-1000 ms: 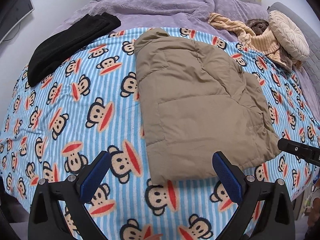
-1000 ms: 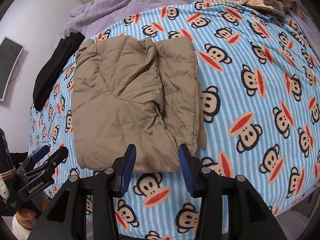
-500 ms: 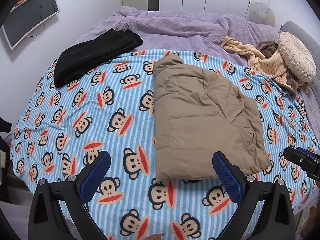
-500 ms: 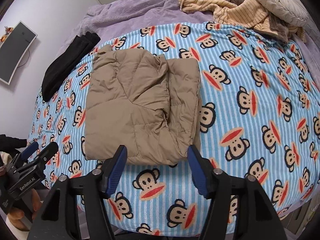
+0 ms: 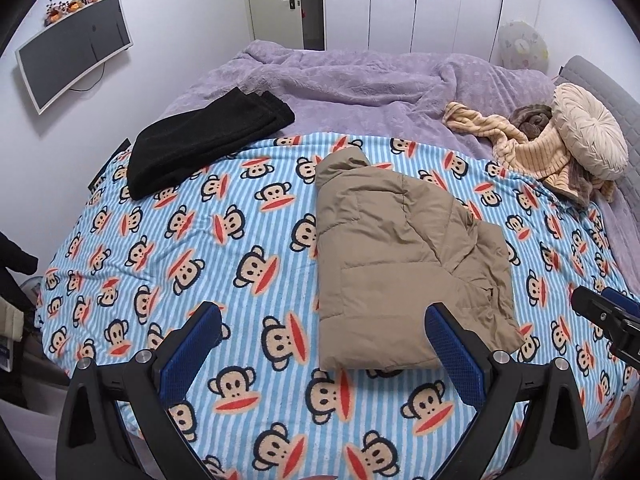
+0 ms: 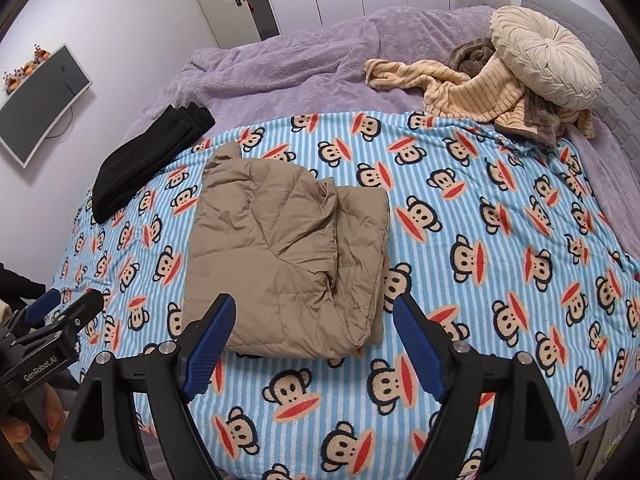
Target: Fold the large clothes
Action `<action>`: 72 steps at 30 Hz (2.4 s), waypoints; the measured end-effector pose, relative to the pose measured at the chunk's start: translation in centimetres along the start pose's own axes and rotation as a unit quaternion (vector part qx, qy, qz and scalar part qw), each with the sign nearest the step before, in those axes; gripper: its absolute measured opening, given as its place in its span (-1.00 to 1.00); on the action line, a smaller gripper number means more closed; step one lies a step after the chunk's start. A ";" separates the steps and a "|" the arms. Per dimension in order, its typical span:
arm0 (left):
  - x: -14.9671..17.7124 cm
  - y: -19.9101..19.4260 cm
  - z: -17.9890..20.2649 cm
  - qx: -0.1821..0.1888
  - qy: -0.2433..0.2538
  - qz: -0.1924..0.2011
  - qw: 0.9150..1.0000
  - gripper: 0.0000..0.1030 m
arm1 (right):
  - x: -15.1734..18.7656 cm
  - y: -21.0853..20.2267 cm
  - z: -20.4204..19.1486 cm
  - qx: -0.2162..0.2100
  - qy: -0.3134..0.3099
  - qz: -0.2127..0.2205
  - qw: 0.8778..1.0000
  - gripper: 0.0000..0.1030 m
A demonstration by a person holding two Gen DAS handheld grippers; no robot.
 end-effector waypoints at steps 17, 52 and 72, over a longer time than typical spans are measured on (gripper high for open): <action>-0.3 -1.2 0.3 0.001 -0.001 0.008 1.000 0.98 | -0.3 -1.6 0.1 0.022 0.002 0.020 1.000 0.65; -0.6 -1.1 0.2 0.001 0.000 0.008 1.000 0.97 | -0.5 -1.7 -0.1 0.023 0.003 0.020 1.000 0.65; -0.7 -1.1 0.3 0.001 -0.001 0.008 1.000 0.97 | -0.6 -1.7 -0.1 0.023 0.002 0.020 1.000 0.65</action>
Point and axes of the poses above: each gripper's, at about its wrist camera, not at the fingertips, and y roughly the way its jaws point, z to its right, x to its underside, the point moved 8 cm from there along y, roughly the way its jaws point, and after that the axes turned 4 degrees about -y, right-handed, at the moved point
